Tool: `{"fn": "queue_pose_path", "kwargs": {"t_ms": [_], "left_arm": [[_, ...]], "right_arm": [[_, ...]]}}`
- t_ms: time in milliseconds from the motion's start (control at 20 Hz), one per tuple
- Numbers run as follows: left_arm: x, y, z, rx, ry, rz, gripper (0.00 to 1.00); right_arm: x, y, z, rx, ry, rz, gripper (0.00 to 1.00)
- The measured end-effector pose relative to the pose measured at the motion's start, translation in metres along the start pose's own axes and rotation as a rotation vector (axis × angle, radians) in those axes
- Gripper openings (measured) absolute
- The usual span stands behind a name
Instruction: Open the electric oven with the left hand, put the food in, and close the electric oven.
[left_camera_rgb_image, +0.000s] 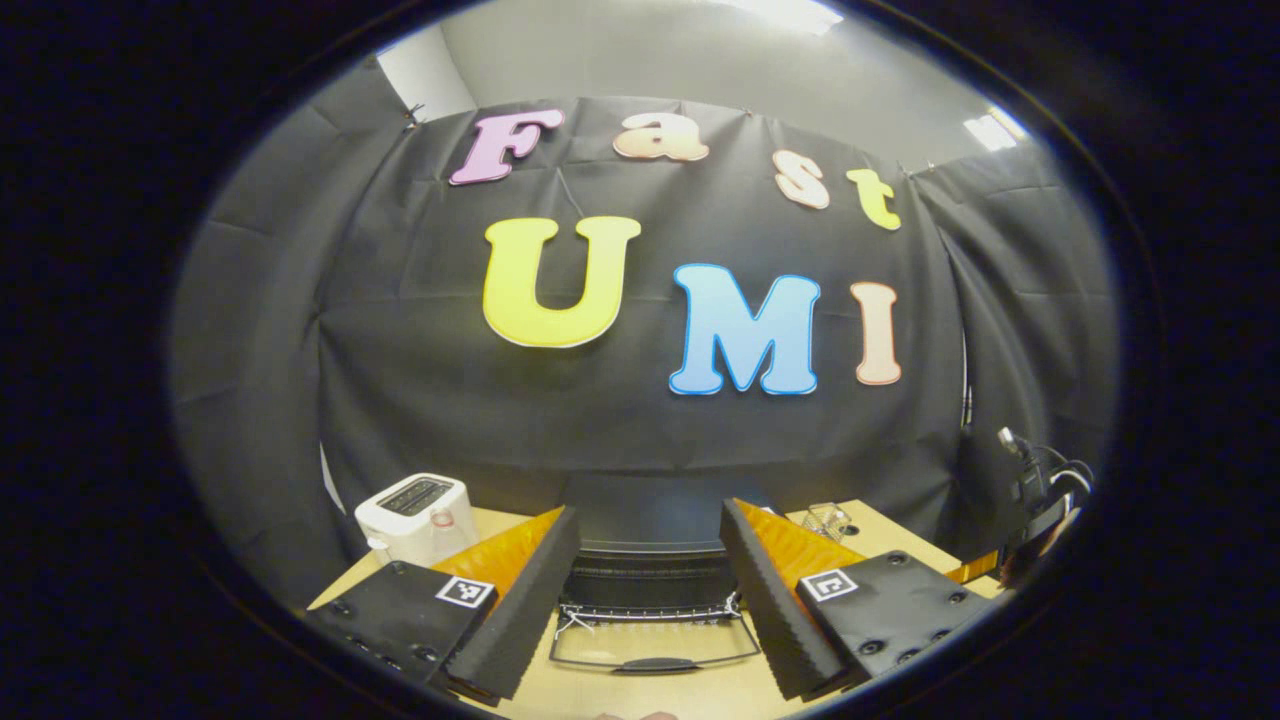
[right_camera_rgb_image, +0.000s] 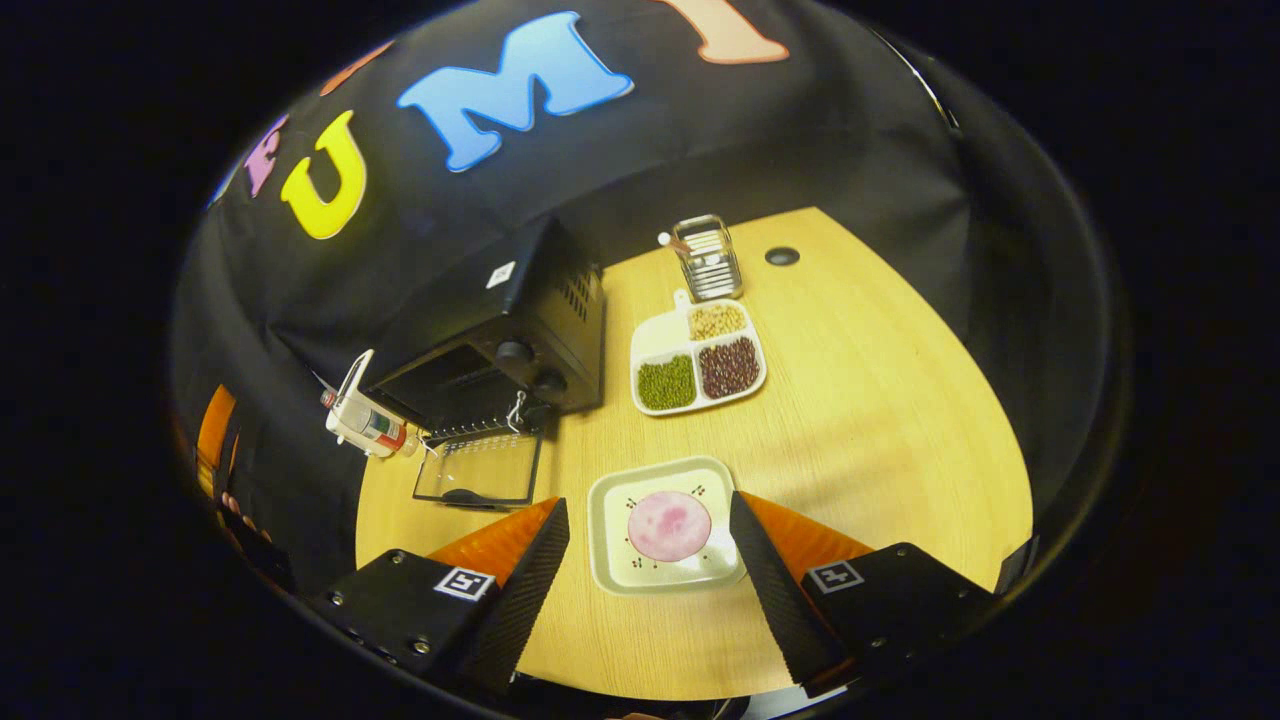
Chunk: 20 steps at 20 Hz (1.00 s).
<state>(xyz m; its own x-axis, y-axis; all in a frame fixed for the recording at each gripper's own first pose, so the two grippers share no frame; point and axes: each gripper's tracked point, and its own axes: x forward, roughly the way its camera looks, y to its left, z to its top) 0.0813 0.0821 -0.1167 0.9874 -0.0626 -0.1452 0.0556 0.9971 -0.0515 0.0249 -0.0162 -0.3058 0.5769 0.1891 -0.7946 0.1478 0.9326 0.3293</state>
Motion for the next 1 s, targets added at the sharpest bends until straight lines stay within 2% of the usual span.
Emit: {"fn": "queue_pose_path", "kwargs": {"t_ms": [200,350,400,450,550,600,650,700,750,800,1000], "left_arm": [[-0.017,0.011,-0.007,-0.036,0.016,0.034,0.96],[-0.023,0.020,-0.015,-0.035,0.048,0.057,0.95],[-0.026,0.024,-0.018,-0.036,0.056,0.065,0.91],[-0.026,0.027,-0.020,-0.041,0.063,0.073,0.91],[-0.030,0.031,-0.025,-0.053,0.073,0.087,1.00],[-0.032,0.033,-0.026,-0.058,0.074,0.093,0.95],[-0.033,0.035,-0.027,-0.062,0.074,0.100,1.00],[-0.033,0.037,-0.028,-0.062,0.076,0.106,0.95],[-0.035,0.039,-0.029,-0.060,0.076,0.113,0.95],[-0.038,0.041,-0.029,-0.059,0.077,0.117,1.00],[-0.042,0.048,-0.034,-0.053,0.088,0.134,1.00]], "right_arm": [[0.026,-0.018,-0.011,0.067,0.090,-0.011,0.98],[0.046,-0.042,-0.021,0.046,0.158,-0.077,0.98],[0.052,-0.053,-0.023,0.036,0.185,-0.112,0.98],[0.057,-0.060,-0.026,0.023,0.206,-0.139,0.98],[0.065,-0.077,-0.031,-0.014,0.244,-0.202,0.98],[0.069,-0.082,-0.033,-0.039,0.261,-0.224,0.98],[0.073,-0.085,-0.035,-0.064,0.277,-0.242,0.98],[0.076,-0.087,-0.036,-0.091,0.289,-0.253,0.98],[0.081,-0.088,-0.038,-0.121,0.297,-0.264,0.98],[0.084,-0.091,-0.039,-0.149,0.310,-0.284,0.98],[0.095,-0.097,-0.046,-0.237,0.366,-0.324,0.98]]}}
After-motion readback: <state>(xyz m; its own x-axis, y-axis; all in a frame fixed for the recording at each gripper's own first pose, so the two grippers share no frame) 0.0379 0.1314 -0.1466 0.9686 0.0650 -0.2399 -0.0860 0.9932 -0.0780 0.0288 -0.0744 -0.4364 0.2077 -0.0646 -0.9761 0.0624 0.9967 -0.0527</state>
